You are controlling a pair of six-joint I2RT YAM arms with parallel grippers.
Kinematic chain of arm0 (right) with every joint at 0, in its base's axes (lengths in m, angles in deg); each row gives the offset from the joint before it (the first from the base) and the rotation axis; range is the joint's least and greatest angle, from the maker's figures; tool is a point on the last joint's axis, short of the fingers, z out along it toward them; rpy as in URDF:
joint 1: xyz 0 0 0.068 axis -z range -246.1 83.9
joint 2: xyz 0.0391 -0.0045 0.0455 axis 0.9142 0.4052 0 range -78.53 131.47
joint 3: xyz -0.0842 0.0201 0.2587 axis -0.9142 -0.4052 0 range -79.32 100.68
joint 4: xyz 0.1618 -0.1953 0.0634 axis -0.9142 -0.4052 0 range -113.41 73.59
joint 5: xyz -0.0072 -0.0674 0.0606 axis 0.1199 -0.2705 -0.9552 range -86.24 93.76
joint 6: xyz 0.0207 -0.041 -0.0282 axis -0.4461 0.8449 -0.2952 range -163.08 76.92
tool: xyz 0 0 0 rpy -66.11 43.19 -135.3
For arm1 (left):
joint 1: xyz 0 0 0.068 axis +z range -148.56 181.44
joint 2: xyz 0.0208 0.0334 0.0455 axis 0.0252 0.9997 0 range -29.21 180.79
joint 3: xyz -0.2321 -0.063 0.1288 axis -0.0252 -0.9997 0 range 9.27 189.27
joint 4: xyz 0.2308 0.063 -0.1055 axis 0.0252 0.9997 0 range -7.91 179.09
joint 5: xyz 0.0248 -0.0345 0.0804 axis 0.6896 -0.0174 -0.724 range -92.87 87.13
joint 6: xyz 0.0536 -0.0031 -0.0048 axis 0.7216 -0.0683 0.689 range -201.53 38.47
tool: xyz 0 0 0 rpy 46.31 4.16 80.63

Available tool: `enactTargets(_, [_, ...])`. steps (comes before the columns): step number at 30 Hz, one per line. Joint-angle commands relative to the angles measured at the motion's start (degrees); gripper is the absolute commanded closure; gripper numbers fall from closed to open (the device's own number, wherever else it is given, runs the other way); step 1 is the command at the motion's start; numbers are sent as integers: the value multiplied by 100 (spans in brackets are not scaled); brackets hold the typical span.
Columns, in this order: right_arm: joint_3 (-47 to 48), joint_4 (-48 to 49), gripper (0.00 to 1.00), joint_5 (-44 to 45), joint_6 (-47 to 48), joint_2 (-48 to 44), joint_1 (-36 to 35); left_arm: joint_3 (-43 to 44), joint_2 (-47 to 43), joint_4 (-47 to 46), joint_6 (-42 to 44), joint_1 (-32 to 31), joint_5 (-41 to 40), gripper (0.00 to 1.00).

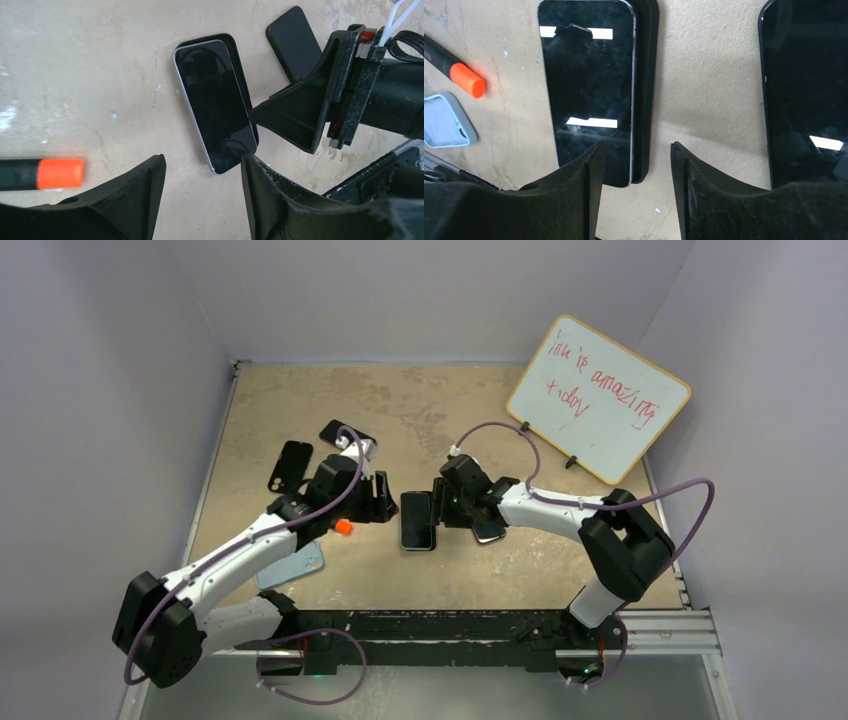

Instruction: Put the phone into the phone case

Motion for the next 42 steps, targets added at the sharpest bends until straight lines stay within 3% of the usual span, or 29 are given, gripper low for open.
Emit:
enactTargets(1, [-267, 603, 48, -407, 202, -232, 157, -207, 447, -906, -353, 95, 640, 43])
enactTargets(13, [-621, 1443, 60, -994, 312, 56, 485, -523, 1628, -2016, -333, 205, 1110, 62])
enactTargets(25, [-608, 1475, 66, -969, 407, 343, 525, -533, 2250, -2390, -103, 208, 1067, 71])
enactTargets(35, [-810, 1946, 72, -1309, 435, 456, 528, -535, 2514, -2885, -151, 189, 1543, 87])
enactTargets(42, [-791, 2029, 72, -1341, 405, 491, 528, -587, 2805, -3282, -469, 123, 1903, 90])
